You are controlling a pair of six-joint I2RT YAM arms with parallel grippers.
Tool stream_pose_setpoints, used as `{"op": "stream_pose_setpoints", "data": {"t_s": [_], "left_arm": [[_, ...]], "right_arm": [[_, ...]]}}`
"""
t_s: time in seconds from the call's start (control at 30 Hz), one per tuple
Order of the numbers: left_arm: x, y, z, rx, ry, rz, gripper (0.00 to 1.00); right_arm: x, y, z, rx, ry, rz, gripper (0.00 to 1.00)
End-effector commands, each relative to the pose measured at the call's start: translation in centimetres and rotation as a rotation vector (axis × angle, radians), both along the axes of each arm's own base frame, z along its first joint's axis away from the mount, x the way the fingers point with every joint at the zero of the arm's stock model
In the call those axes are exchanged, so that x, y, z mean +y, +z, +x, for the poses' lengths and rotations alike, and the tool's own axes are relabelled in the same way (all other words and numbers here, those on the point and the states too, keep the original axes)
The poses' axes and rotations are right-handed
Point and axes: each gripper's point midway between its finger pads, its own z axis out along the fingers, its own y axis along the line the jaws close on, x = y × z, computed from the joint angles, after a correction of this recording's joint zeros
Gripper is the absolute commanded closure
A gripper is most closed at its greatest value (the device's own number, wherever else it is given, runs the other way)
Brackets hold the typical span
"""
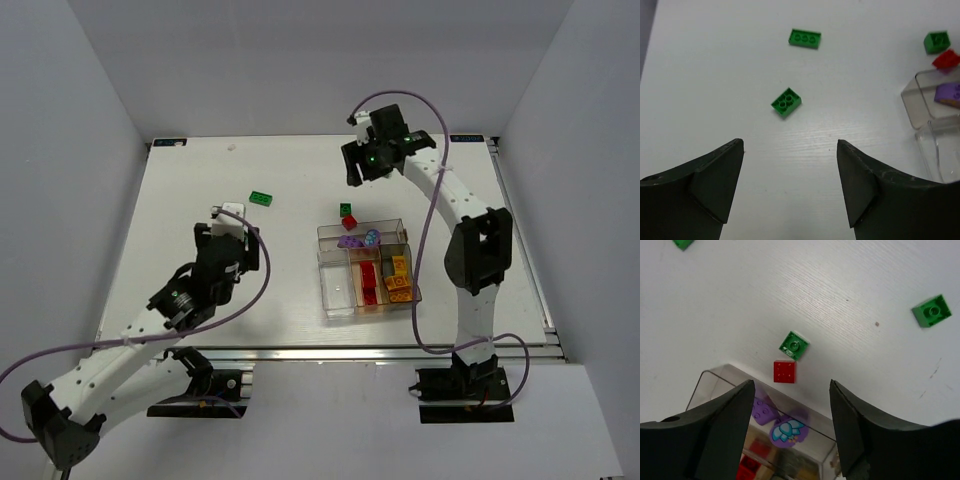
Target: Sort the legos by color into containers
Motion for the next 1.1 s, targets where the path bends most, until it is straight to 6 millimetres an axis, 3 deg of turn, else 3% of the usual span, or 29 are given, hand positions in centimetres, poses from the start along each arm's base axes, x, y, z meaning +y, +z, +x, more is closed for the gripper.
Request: {"op": "stream_pose_setpoints", "data": {"t_s": [0.0, 0.13, 0.27, 0.43, 1.07], "left_arm": [[2.1, 4.6, 0.3, -0.171, 0.094, -0.058, 0.15], [1.4, 4.1, 0.4, -0.153, 0.066, -0.053, 0.15], [0.7, 3.5, 0.7, -0.128, 0.038, -0.044, 0.15], [0.6, 3.8, 0.5, -0.138, 0.028, -0.059, 0.15], [0.8, 4.1, 0.3, -0.148, 0.03, -0.068, 0.15]], "right_arm": [[-0.4, -0.8, -0.3, 0.081, -0.207, -0.05, 0.32], [0.9, -2.7, 0.2, 0.057, -0.279, -0.116, 0.21], [2.6, -5.7, -1.5, 0.137, -0.268, -0.151, 0.21], [3.1, -8.9, -2.2, 0.2, -0.283, -0.185, 0.22], [2.7, -13.9, -2.7, 0.291, -0.308, -0.25, 0.23]]}}
